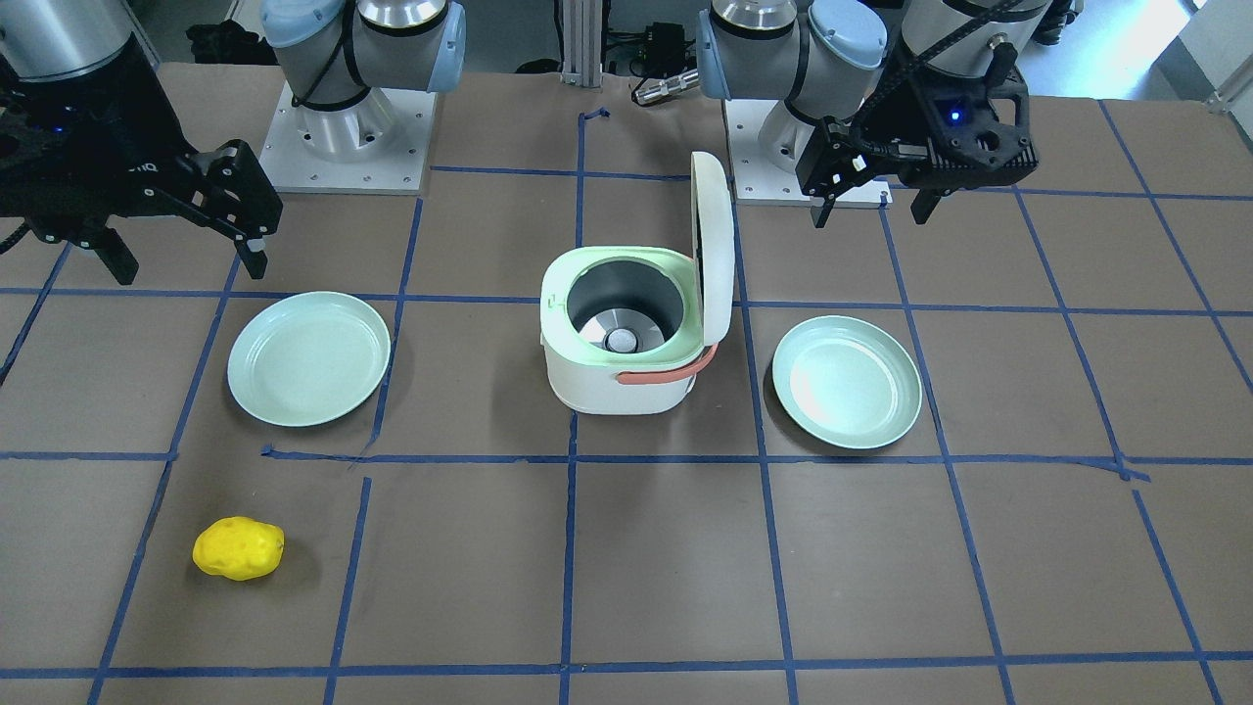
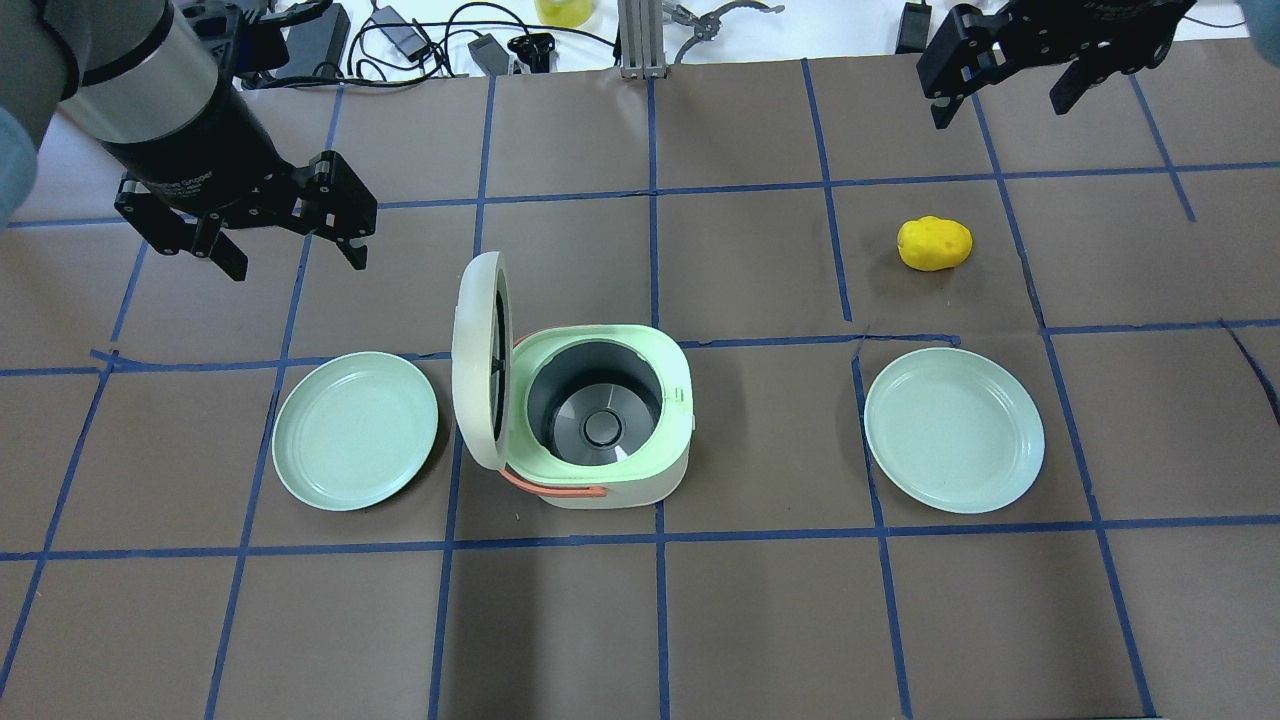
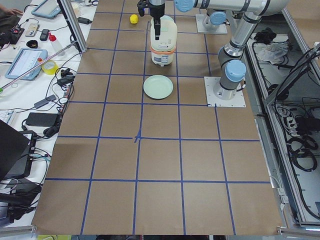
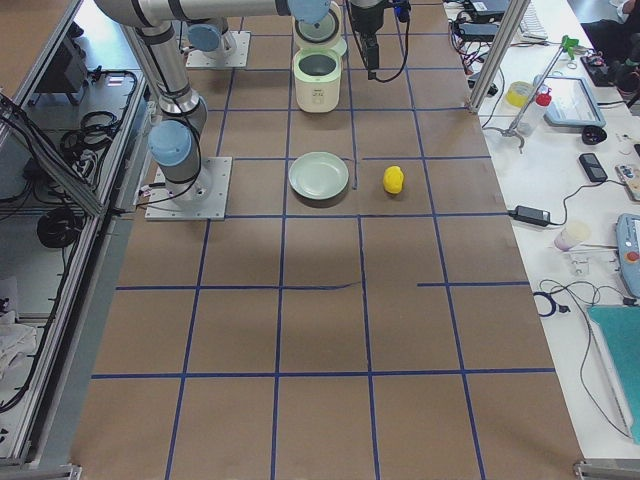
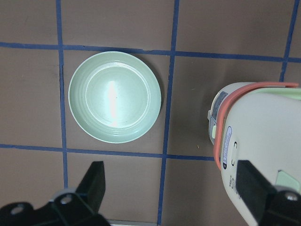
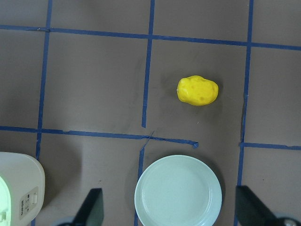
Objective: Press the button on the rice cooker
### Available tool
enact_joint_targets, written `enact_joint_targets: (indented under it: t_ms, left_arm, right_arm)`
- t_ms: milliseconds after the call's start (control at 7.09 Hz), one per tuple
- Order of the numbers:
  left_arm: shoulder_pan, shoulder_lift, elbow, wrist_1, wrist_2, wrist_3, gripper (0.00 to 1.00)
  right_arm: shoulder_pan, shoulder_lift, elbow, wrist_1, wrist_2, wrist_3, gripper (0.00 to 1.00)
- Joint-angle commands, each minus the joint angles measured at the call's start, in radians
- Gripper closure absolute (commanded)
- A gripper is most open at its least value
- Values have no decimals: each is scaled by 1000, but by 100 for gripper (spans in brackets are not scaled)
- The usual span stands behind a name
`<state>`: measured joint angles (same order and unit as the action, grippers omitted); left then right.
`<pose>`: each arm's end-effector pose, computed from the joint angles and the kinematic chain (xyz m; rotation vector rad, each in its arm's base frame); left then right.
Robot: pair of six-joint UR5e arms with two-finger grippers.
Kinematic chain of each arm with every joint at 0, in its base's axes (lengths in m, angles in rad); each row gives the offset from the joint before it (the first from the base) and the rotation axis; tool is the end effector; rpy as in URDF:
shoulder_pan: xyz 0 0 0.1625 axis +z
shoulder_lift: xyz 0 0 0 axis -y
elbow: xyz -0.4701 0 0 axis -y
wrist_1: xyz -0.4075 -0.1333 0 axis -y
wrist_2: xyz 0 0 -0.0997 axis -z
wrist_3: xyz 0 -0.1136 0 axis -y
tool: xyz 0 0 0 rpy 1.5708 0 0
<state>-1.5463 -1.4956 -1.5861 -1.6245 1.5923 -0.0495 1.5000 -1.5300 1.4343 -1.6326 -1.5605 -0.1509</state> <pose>-0.1193 -0.4749 0.5427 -0.1155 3.1180 -0.0101 0.0959 -0.5492 0.5746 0.1264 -3.1221 0.2469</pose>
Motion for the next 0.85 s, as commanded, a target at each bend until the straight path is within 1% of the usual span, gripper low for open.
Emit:
enact_joint_targets:
  t_ms: [0,705]
  left_arm:
    - [0,0,0,0,0,-1,0]
    - [0,0,0,0,0,0,0]
  right_arm:
    - [-9,-1,-2,8,-3,-7,0]
    - [-15,-1,-23,71,-1,-6,0]
